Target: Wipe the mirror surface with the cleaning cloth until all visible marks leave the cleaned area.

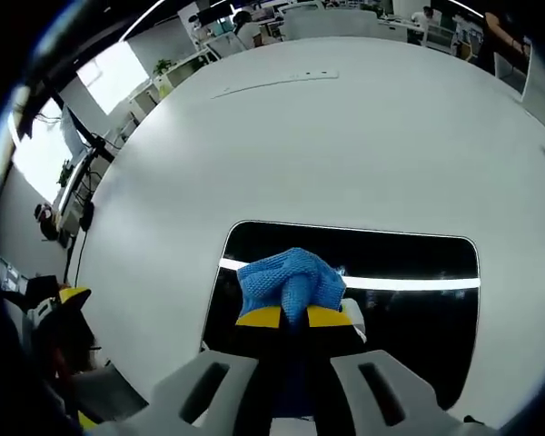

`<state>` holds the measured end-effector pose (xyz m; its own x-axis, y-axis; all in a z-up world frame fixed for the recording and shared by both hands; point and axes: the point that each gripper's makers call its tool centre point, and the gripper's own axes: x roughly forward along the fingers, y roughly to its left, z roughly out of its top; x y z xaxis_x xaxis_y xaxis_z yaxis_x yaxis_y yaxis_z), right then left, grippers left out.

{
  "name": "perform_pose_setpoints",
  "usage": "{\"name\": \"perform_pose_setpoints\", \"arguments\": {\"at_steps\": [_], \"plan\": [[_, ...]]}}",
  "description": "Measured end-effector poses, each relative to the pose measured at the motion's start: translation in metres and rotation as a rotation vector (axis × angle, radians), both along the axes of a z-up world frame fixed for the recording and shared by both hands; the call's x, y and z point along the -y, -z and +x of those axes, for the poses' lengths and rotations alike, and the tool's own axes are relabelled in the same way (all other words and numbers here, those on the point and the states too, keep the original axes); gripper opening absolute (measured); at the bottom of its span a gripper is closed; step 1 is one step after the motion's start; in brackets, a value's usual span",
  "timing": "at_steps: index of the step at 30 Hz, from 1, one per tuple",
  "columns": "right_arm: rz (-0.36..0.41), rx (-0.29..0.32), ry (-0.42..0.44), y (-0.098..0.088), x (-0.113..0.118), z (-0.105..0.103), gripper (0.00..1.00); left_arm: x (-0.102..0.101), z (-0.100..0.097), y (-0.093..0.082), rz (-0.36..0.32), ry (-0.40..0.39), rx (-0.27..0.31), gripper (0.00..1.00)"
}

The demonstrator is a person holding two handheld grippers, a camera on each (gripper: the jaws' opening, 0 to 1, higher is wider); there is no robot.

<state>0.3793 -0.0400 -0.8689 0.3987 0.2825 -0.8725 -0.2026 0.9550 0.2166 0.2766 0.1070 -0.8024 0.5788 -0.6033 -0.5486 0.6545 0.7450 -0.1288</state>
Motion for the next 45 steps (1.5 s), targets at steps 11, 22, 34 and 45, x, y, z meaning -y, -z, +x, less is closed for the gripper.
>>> {"name": "perform_pose_setpoints", "arguments": {"at_steps": [11, 22, 34, 45], "plan": [[-0.002, 0.006, -0.012, 0.000, -0.001, -0.021, 0.03, -0.004, 0.001, -0.002, 0.012, -0.019, 0.017, 0.99], [0.004, 0.020, -0.018, -0.001, -0.004, -0.040, 0.03, -0.001, -0.003, 0.000, 0.033, 0.005, 0.019, 0.98], [-0.005, 0.022, -0.025, -0.002, -0.005, -0.053, 0.03, -0.001, -0.002, -0.003, -0.007, -0.012, 0.006, 0.98], [0.018, 0.009, -0.022, -0.001, -0.004, -0.070, 0.03, -0.002, -0.006, 0.007, 0.045, 0.016, -0.016, 0.95]]}}
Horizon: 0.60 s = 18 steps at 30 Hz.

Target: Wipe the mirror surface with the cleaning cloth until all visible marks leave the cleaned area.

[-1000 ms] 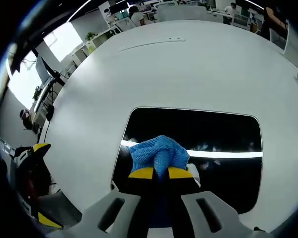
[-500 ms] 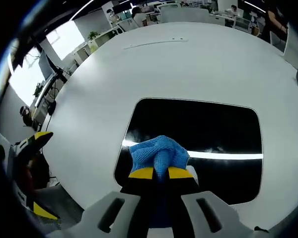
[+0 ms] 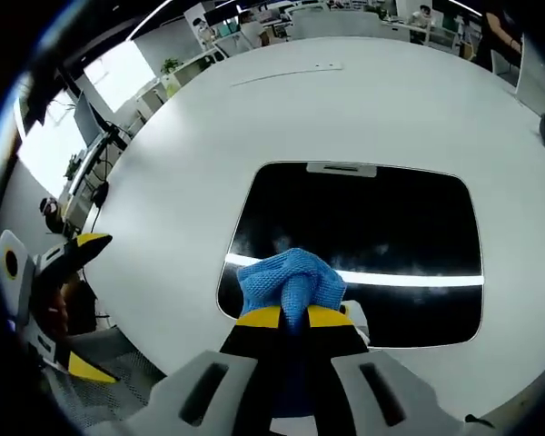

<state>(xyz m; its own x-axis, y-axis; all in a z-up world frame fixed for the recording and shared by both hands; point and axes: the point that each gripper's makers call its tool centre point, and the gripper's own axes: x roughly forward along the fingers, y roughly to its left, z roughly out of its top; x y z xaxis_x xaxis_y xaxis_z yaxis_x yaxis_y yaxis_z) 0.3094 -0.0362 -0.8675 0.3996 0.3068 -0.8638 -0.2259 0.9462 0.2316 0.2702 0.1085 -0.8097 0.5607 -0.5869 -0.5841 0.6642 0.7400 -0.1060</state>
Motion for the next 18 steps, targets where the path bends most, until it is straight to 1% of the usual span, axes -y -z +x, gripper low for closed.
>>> {"name": "perform_pose_setpoints", "arguments": {"at_steps": [4, 7, 10, 15, 18], "plan": [[0.007, -0.012, 0.009, -0.0002, -0.0001, -0.0020, 0.03, -0.0023, 0.0022, -0.0005, -0.013, -0.004, 0.007, 0.99], [0.008, -0.010, 0.002, -0.0004, -0.0003, -0.0027, 0.03, -0.0054, 0.0051, -0.0039, -0.039, -0.023, 0.013, 0.99], [0.009, -0.013, 0.002, -0.0002, -0.0001, -0.0021, 0.03, -0.0040, 0.0040, -0.0040, -0.049, -0.018, 0.012, 0.99], [0.003, -0.007, -0.006, 0.0000, 0.0004, -0.0016, 0.03, -0.0014, 0.0015, -0.0057, -0.020, 0.008, 0.035, 0.99], [0.004, -0.011, -0.005, 0.0001, 0.0008, -0.0011, 0.03, -0.0017, 0.0019, -0.0060, -0.024, 0.007, 0.032, 0.99]]}}
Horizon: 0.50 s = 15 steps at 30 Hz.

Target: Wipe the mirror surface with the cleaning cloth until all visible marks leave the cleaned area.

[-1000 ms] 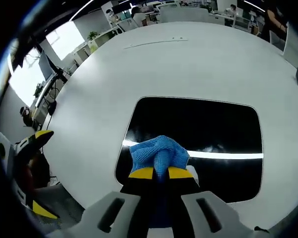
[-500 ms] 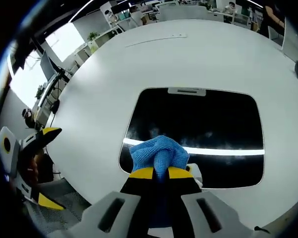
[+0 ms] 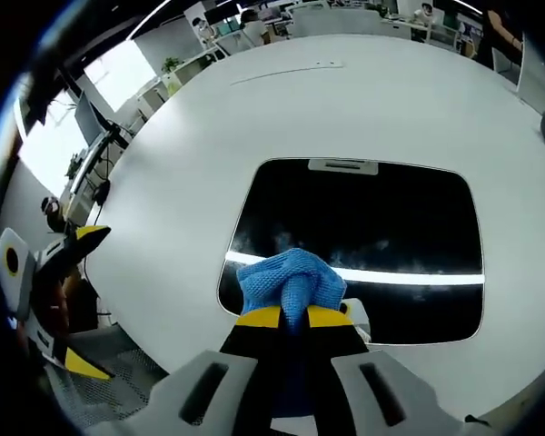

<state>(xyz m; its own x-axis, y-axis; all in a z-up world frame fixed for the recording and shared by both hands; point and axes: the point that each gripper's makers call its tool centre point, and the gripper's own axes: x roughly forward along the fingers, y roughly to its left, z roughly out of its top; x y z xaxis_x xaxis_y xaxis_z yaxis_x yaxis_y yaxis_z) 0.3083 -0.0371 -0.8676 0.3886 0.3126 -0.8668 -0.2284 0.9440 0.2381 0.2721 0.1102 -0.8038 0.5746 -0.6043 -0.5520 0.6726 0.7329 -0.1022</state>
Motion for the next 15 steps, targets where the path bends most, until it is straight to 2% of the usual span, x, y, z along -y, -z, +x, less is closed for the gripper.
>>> {"name": "perform_pose_setpoints", "arguments": {"at_steps": [15], "plan": [[0.016, -0.012, 0.001, -0.0008, 0.0056, -0.0018, 0.03, -0.0008, -0.0020, 0.0039, 0.021, 0.007, -0.013, 0.99]]}}
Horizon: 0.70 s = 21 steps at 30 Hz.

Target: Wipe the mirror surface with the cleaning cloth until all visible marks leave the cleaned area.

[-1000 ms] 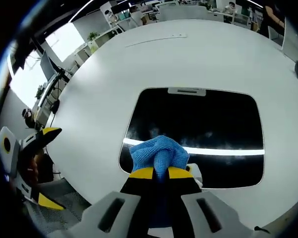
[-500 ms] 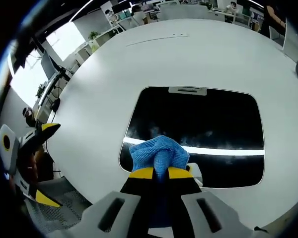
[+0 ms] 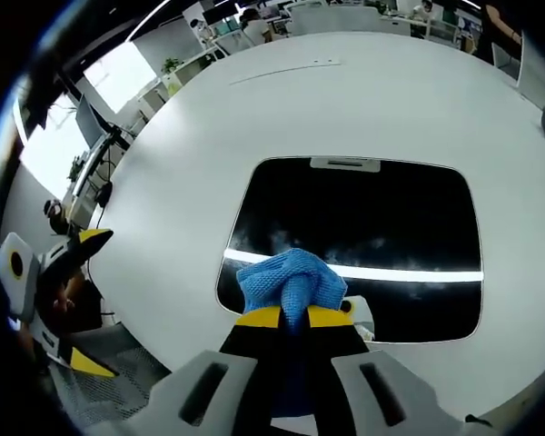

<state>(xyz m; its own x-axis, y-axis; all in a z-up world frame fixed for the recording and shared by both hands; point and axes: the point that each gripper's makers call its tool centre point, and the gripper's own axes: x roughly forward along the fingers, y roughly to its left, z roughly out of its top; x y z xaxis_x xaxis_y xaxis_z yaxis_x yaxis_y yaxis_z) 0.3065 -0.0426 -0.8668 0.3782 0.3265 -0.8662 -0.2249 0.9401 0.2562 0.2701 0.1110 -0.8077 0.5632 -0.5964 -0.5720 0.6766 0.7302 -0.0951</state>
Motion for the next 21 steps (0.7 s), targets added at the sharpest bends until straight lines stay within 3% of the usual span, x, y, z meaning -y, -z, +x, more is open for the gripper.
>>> {"name": "perform_pose_setpoints", "arguments": {"at_steps": [16, 21], "plan": [[-0.020, 0.004, 0.005, 0.000, 0.017, 0.000, 0.03, 0.003, -0.002, -0.002, -0.019, 0.013, -0.007, 0.99], [-0.015, -0.004, 0.019, 0.000, 0.023, 0.000, 0.03, 0.002, -0.002, -0.005, -0.070, 0.000, -0.032, 0.99]]}}
